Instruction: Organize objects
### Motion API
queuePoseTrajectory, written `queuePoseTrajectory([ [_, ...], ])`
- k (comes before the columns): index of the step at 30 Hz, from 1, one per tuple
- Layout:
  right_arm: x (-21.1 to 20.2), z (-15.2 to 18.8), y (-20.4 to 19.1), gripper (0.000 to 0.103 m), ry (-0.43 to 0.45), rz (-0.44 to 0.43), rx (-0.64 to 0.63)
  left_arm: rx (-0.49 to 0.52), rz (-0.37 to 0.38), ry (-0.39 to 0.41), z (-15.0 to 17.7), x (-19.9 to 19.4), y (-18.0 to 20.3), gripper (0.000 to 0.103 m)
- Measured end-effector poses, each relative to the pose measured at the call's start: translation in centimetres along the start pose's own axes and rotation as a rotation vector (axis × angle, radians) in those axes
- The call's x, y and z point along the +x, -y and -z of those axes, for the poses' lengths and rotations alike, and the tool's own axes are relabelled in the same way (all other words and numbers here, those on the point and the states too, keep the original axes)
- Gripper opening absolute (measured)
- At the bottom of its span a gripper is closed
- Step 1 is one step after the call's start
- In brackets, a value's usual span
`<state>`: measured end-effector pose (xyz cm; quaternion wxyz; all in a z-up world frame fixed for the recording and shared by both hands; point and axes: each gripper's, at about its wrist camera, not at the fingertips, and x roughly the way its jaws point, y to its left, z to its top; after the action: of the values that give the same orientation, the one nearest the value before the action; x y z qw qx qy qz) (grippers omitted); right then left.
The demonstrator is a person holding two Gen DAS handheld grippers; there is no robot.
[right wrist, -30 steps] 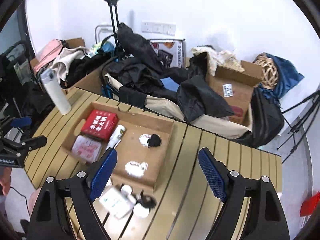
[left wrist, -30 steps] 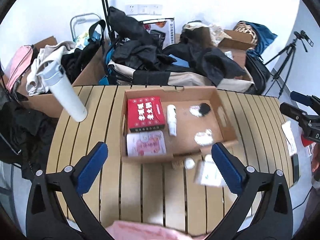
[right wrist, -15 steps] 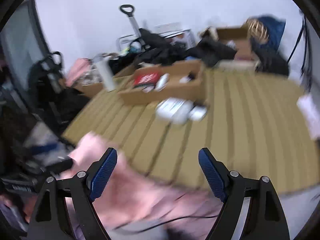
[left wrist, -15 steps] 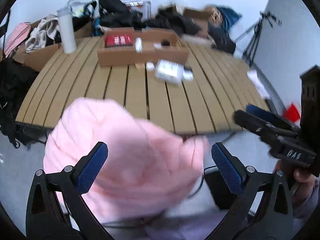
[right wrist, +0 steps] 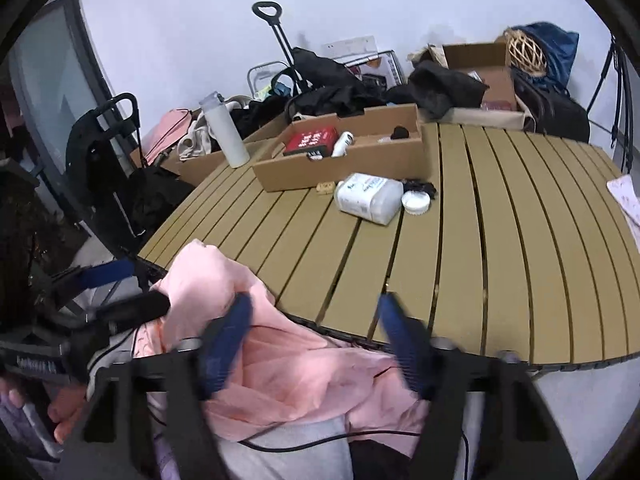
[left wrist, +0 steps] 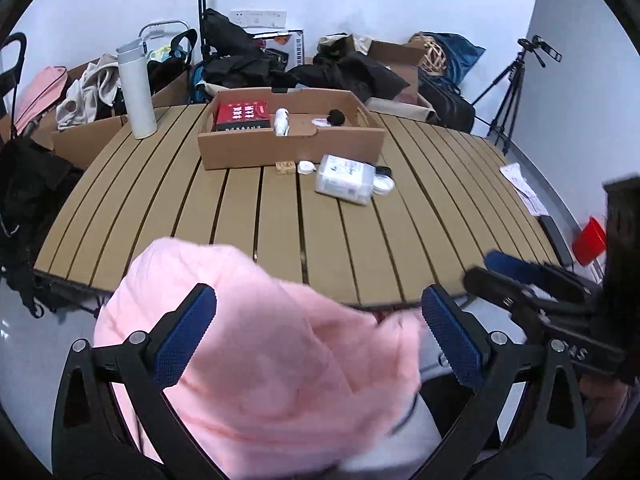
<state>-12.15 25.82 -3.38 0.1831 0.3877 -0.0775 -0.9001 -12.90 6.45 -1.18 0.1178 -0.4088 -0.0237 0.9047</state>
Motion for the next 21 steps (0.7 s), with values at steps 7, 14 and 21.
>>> queuePoseTrajectory([
  [7, 4.0, -2.2, 3.2, 0.056, -0.052, 0.035, 0.038, -0.006, 0.062, -0.04, -5.4, 8.4, -0.9, 0.08],
  [14, 11.8, -6.6, 7.0, 0.056, -0.118, 0.048, 0.097, -0.016, 0.166, -0.179, -11.3, 19.6, -1.4, 0.063],
  [21, 18.4, -10.8, 9.6, 0.056, -0.118, -0.003, 0.166, -0.154, 0.364, -0.248, -12.6, 25.2, -4.0, 0.031],
])
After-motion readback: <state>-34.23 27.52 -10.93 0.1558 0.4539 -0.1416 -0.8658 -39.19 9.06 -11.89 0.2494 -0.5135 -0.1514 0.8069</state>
